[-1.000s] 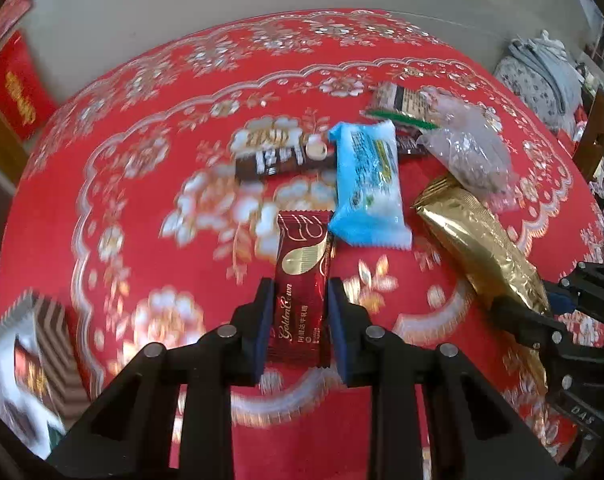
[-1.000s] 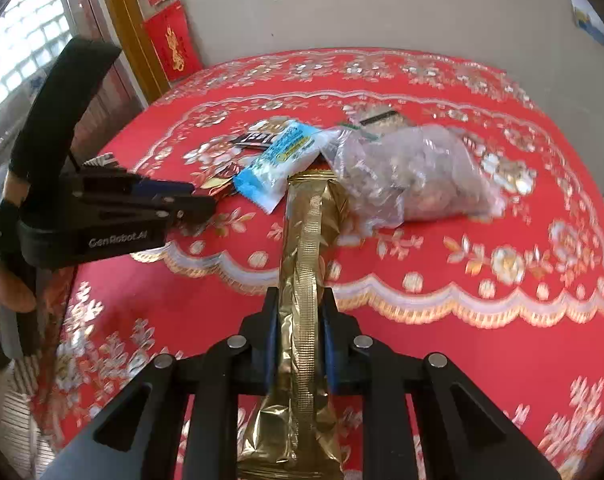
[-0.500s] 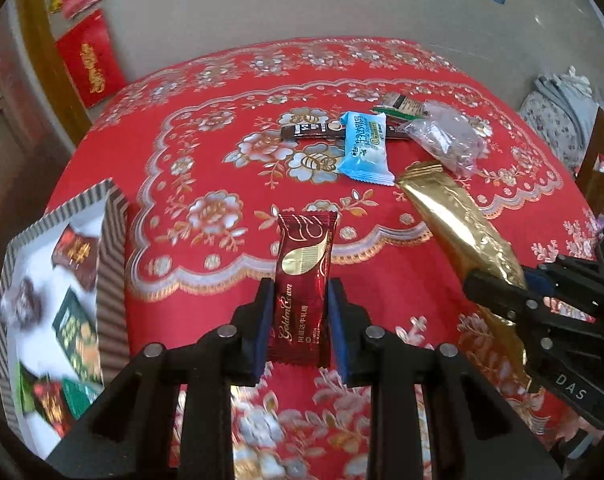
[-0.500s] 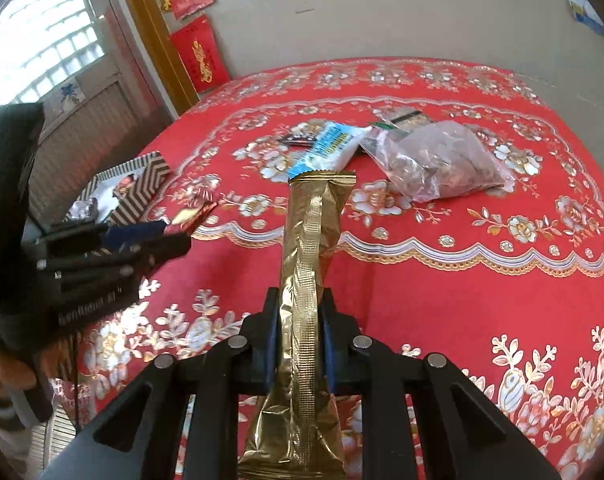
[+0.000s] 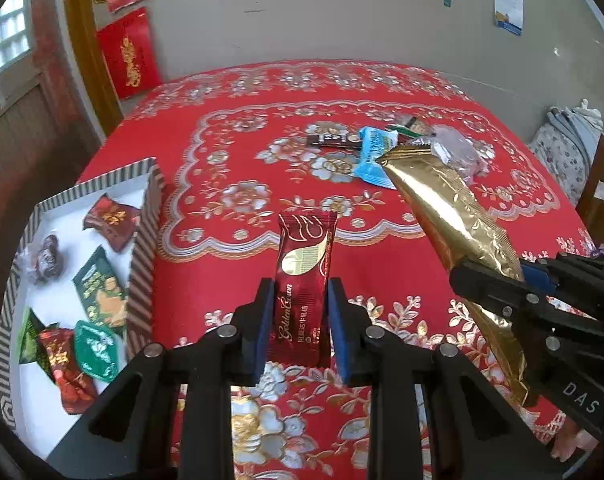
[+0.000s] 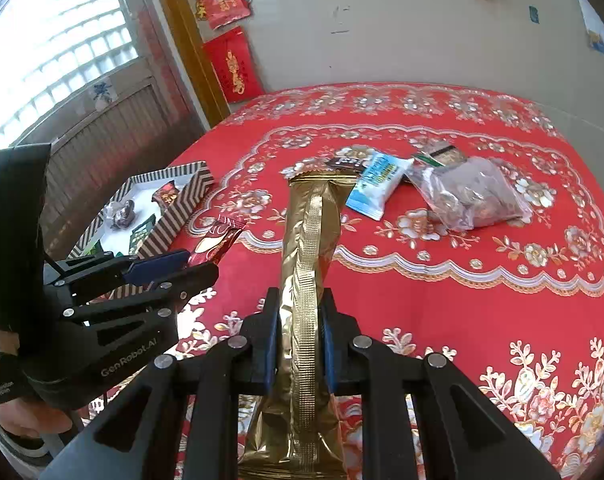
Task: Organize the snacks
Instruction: 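Carry the chocolate bar and gold wafer stick over the white box with both grippers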
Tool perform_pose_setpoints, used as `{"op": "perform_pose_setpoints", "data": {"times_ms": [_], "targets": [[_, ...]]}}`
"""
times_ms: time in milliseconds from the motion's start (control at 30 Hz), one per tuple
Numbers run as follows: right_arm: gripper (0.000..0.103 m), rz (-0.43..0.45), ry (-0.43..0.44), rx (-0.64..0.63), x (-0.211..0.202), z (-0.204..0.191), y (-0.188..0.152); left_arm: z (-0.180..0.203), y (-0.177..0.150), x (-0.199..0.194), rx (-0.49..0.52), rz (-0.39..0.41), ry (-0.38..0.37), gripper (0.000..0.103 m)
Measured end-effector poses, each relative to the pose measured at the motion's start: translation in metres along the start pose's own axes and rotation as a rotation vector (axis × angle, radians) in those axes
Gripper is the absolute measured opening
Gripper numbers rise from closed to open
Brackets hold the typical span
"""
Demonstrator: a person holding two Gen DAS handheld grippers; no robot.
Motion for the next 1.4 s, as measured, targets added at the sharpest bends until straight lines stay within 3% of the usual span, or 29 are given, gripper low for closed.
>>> {"op": "perform_pose_setpoints", "data": {"times_ms": [700, 1400], "targets": [[0.017, -0.018, 0.046, -0.078, 0.010, -0.047, 0.009, -0.037, -0.012, -0.021, -0.066, 0.031, 0.030, 0.028], [0.017, -0.076, 0.145, -0.233, 0.047, -0.134, 0.024, -0.135, -0.038, -0.042, -0.199, 0.045, 0.138, 0.028]]}}
Point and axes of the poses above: each gripper's, at about its wrist camera, not at the fingertips, and x roughly the way its jaws point, z to its right, y to its top, the point moved 1 cm from there along x, roughly the way its jaws point, and after that the axes turned 3 degrees about y, right-handed, at the moved point
